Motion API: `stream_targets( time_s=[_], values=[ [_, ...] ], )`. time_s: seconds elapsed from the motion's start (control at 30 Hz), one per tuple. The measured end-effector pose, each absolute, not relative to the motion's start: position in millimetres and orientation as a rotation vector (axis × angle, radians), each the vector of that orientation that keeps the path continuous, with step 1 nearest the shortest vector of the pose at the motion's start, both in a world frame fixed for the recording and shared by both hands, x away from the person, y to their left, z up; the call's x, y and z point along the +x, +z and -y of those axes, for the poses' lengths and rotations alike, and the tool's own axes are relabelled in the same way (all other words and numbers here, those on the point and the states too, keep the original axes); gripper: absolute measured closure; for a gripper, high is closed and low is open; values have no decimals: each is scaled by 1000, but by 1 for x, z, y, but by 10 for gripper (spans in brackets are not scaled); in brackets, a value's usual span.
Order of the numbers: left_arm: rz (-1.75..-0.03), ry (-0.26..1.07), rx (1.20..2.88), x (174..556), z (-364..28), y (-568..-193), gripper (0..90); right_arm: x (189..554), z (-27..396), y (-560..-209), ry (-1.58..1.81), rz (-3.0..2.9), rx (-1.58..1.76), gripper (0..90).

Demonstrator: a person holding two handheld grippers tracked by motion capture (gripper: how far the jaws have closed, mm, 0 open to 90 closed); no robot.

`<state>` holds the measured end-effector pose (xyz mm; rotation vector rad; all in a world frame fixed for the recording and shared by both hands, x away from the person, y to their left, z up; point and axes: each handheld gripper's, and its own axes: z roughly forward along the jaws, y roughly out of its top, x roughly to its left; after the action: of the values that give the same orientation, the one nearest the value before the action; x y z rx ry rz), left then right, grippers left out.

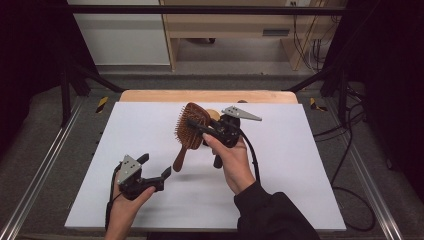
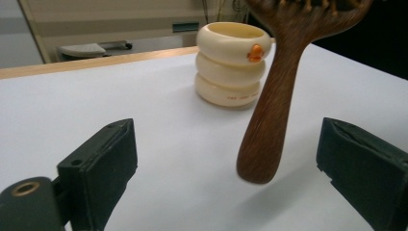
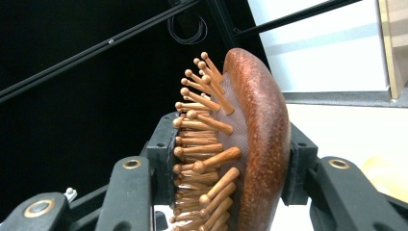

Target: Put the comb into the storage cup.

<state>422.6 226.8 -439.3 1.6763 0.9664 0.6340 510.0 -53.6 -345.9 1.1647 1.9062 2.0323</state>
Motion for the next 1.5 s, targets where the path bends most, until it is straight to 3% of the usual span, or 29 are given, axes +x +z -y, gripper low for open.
stream_targets(
  time_s=[1.5],
  values=[
    [-1076, 699, 1592, 426, -258, -451, 49, 535, 69, -294, 2088, -1744, 1103, 512]
  ],
)
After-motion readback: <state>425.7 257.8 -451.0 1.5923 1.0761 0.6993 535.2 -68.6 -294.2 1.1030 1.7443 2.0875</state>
